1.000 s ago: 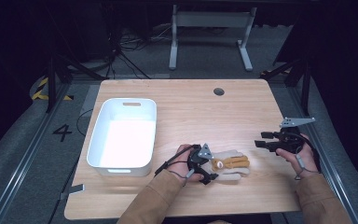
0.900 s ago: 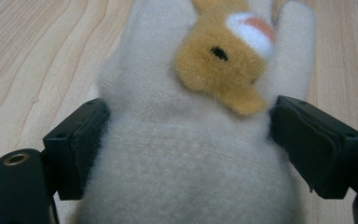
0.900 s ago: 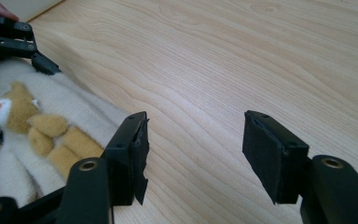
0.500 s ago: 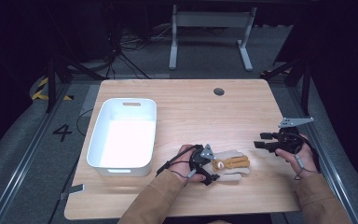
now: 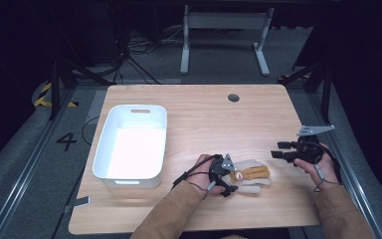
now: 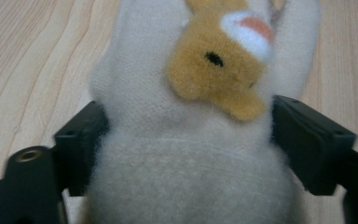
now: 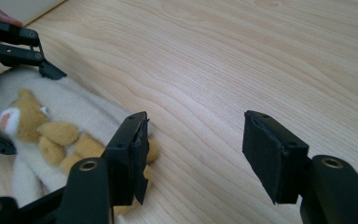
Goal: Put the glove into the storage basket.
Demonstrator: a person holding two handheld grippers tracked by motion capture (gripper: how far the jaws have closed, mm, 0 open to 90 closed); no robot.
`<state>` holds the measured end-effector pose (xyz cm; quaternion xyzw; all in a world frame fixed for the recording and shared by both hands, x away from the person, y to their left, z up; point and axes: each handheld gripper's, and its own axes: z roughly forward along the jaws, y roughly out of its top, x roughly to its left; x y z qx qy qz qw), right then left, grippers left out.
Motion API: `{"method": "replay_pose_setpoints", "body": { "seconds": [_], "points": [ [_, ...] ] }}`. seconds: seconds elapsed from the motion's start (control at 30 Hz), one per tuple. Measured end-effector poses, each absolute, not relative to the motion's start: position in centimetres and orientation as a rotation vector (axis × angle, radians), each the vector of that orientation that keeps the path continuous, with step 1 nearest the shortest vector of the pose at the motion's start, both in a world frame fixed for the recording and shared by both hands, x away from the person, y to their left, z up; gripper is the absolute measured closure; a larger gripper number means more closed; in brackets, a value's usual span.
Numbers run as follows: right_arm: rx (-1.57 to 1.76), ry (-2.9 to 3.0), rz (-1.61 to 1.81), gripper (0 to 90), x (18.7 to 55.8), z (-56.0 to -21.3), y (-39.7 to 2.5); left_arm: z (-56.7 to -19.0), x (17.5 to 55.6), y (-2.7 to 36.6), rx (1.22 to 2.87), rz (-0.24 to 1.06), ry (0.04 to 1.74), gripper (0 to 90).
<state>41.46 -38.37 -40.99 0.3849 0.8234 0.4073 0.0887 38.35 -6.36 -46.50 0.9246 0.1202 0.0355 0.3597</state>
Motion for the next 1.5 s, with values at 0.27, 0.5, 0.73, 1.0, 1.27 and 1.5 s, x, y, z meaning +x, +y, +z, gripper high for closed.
{"method": "replay_pose_setpoints", "body": {
  "seconds": [0.27, 0.5, 0.73, 1.0, 1.27, 1.5],
  "points": [
    [1.144, 2.448, 1.211, 41.5, 41.5, -41.0, -38.4, -46.0, 38.1, -6.7, 2.386, 0.085, 0.342, 51.3],
    [1.142, 2.444, 1.207, 41.5, 41.4, -40.9, -38.4, -45.8, 37.9, -6.8, 2.395, 0.06, 0.355, 68.1],
    [1.146, 2.438, 1.214, 41.6, 41.5, -40.9, -38.6, -45.5, 38.0, -6.8, 2.396, 0.024, 0.404, 70.9],
    [1.152, 2.432, 1.22, 41.7, 41.5, -40.9, -38.8, -45.0, 38.0, -6.4, 2.373, -0.012, 0.428, 71.3],
    [1.16, 2.431, 1.215, 41.7, 41.6, -41.0, -38.8, -43.7, 38.1, -5.8, 2.362, -0.04, 0.455, 71.3],
    [1.169, 2.424, 1.222, 41.8, 41.6, -40.9, -39.2, -41.9, 38.5, -5.4, 2.381, -0.028, 0.498, 71.3]
  ]
}}
